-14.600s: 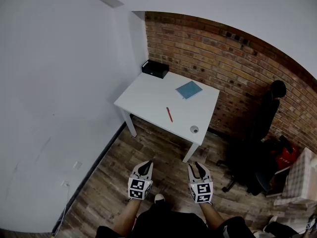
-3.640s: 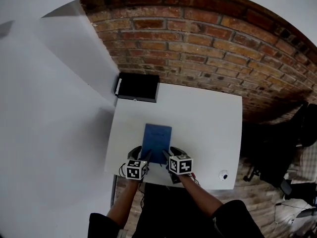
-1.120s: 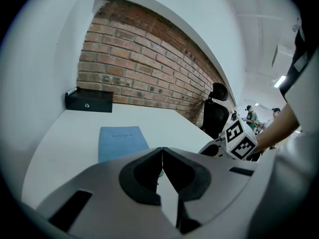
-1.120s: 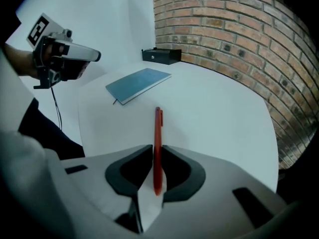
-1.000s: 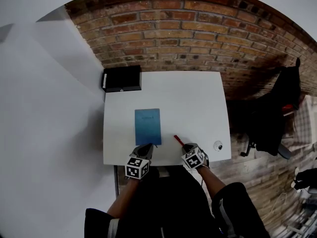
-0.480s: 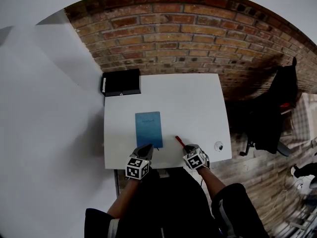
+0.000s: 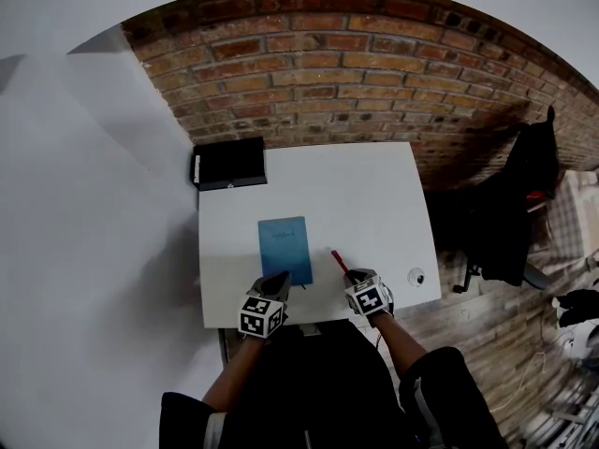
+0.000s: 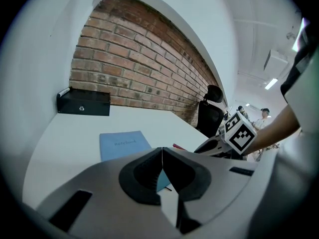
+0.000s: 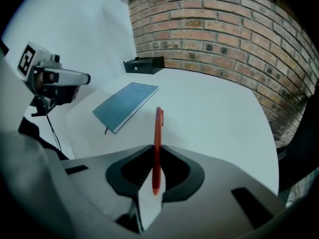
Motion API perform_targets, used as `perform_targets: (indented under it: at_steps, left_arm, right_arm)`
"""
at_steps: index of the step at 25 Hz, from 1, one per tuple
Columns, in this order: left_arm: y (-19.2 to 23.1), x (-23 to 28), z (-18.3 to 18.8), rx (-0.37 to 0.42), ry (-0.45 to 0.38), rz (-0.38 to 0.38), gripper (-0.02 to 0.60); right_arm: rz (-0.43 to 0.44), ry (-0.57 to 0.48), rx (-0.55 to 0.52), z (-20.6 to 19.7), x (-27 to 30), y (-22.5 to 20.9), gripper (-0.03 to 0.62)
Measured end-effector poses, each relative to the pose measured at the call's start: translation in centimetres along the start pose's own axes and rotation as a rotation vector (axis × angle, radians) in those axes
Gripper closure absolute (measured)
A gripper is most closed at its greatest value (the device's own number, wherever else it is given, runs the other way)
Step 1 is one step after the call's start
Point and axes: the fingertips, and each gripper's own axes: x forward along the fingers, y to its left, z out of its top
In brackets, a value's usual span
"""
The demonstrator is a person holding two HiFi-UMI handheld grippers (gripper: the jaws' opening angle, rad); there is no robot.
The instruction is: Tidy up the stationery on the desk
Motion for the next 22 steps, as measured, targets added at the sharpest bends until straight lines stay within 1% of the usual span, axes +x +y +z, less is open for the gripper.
perform_targets:
  at_steps: [7,10,16,22]
  left_arm:
    - [1.4,-0.4,0.3,0.016,0.007,-0.022,0.566]
    - [1.8,-0.5,0.3,0.029,0.010,-0.038,0.566]
    - [2.9,-0.8,-0.1,0.053,0.024,-0.068,0.566]
    - [3.7,-1.4,-0.5,0.060,0.037,-0.084,0.566]
  right_arm:
    - [-0.025,-0.039,0.105,2.5,0.1,0.5,0.533]
    - [-0.044,-0.048,0.177,3.1,0.7,0.7,0.533]
    - [-0.056,-0.048,0.297,4.6,1.6,2.1,0.533]
    - [-0.063,-0.039,0.373,5.5,2.5,3.1,0.533]
